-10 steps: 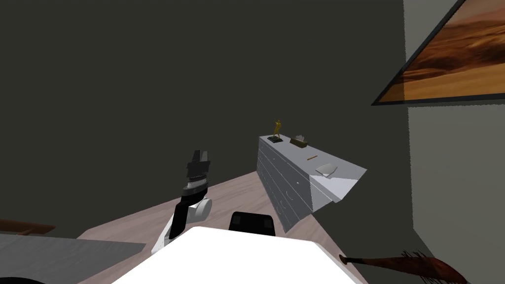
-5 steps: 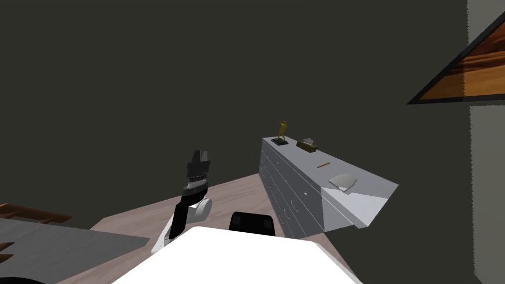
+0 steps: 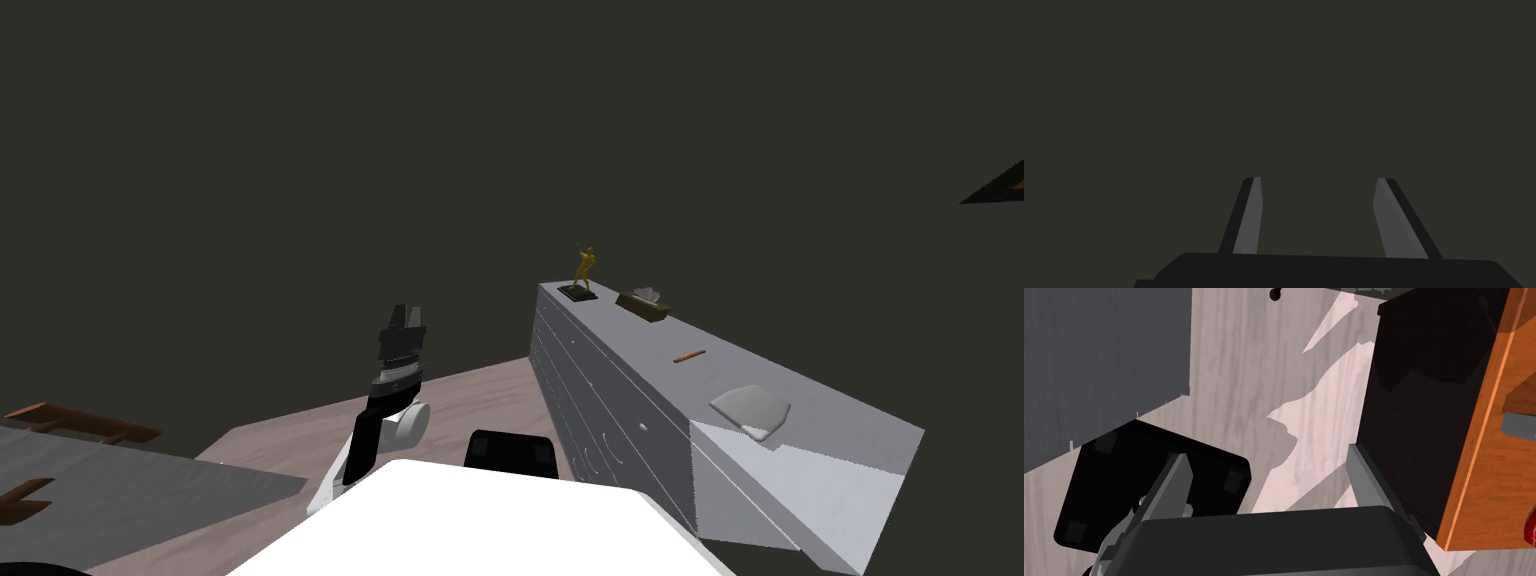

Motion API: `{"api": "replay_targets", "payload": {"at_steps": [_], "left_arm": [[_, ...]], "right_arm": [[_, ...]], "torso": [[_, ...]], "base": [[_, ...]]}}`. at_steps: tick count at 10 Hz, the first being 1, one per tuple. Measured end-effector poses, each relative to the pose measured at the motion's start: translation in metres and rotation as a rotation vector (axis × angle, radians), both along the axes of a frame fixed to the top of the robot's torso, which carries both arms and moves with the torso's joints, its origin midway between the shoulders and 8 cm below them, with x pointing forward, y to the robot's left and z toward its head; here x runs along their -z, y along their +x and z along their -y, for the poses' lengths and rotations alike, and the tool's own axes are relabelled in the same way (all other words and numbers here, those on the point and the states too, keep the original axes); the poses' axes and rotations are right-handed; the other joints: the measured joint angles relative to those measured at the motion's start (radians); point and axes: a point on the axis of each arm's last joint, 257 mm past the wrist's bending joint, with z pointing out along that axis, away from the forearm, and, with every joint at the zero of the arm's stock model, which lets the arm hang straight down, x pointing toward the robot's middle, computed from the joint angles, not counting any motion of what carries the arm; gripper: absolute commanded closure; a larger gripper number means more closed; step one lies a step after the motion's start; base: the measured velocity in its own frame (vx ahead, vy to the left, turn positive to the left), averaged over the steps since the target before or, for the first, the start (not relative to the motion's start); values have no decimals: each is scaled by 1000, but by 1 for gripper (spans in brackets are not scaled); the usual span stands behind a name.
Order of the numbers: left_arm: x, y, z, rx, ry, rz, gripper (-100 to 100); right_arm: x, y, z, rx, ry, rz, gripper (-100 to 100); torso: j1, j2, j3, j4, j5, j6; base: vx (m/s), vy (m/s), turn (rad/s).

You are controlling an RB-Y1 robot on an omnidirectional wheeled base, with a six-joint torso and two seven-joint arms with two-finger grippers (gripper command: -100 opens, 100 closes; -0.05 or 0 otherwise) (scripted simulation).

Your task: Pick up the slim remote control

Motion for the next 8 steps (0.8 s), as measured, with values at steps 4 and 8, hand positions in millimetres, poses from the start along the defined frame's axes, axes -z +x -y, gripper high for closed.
{"api": "replay_targets", "payload": {"at_steps": [4,8], "left_arm": [[0,0,0,0,0,0,0],[0,0,0,0,0,0,0]], "right_arm": [[-20,-2,-3,100,50,25,-100],[-41,0,-13,192,112,53,-100]], "torso": [[0,-1,0,0,0,-1],[0,0,0,0,0,0]], "base": [[141,-21,146],[138,-40,135]]}}
